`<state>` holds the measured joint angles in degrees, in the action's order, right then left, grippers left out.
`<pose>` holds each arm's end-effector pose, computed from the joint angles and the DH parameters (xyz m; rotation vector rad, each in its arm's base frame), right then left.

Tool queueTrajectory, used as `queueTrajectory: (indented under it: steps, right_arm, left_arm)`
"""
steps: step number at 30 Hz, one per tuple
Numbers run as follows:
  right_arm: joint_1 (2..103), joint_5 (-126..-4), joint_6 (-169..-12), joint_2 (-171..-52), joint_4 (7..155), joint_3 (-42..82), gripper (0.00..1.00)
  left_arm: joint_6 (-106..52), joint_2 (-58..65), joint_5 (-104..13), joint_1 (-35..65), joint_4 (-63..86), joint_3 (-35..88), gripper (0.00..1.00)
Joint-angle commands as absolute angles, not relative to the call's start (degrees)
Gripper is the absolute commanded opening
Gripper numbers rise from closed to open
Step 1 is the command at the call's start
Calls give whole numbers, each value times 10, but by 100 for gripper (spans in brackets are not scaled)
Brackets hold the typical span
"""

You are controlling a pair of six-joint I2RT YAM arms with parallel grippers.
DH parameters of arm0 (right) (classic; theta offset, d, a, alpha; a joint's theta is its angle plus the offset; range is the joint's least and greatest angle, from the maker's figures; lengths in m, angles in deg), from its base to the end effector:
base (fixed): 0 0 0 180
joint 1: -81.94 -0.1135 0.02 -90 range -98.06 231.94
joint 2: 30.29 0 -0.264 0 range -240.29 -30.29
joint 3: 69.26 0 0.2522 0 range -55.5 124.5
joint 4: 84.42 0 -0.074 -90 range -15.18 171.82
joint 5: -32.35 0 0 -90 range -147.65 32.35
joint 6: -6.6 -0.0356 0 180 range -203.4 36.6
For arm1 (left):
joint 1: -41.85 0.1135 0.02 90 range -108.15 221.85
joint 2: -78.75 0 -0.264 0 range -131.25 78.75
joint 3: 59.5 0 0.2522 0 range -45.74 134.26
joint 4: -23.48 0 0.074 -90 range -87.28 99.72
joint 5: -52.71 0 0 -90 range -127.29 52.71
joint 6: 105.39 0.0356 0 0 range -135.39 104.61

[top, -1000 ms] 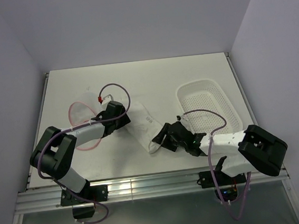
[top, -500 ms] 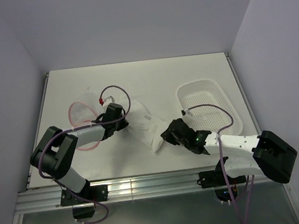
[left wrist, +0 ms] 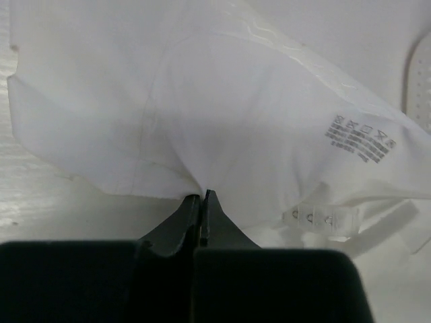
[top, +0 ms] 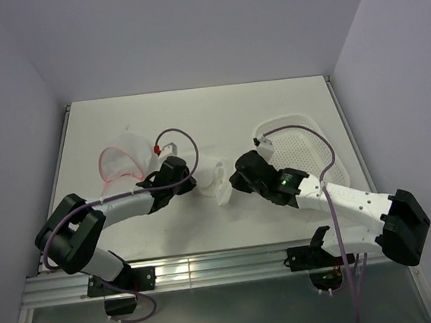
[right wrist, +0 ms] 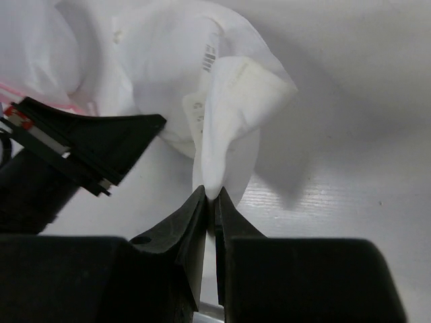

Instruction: Place the bra in the laundry bag and zip it closed

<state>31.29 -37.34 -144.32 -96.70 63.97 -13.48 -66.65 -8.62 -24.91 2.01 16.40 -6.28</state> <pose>0.1628 0.1791 0.2367 0.3914 2.2974 0.6165 0.2340 -0.1853 0.1640 -0.3468 2.3140 -0.5787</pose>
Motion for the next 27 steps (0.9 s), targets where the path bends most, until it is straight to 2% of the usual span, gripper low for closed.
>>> queueTrajectory:
  steps: [1,8,21,26,27]
  right_arm:
    - [310,-354,-1388,-967,557,-49,14]
    - [311,-387,-1334,-1052,533,38,15]
    - [311,-427,-1317,-1198,579,116,19]
    - [311,-439,-1314,-1241,602,149,19]
    - [311,-439,-1312,-1246,603,154,19]
  left_arm:
    - [-687,-55,-253,-6,187,-72,0]
    - [-715,-38,-245,-59,210,-94,0]
    - [-750,-6,-244,-95,277,-160,0]
    - [-758,29,-231,-106,284,-181,15]
    - [-759,35,-224,-107,282,-188,24]
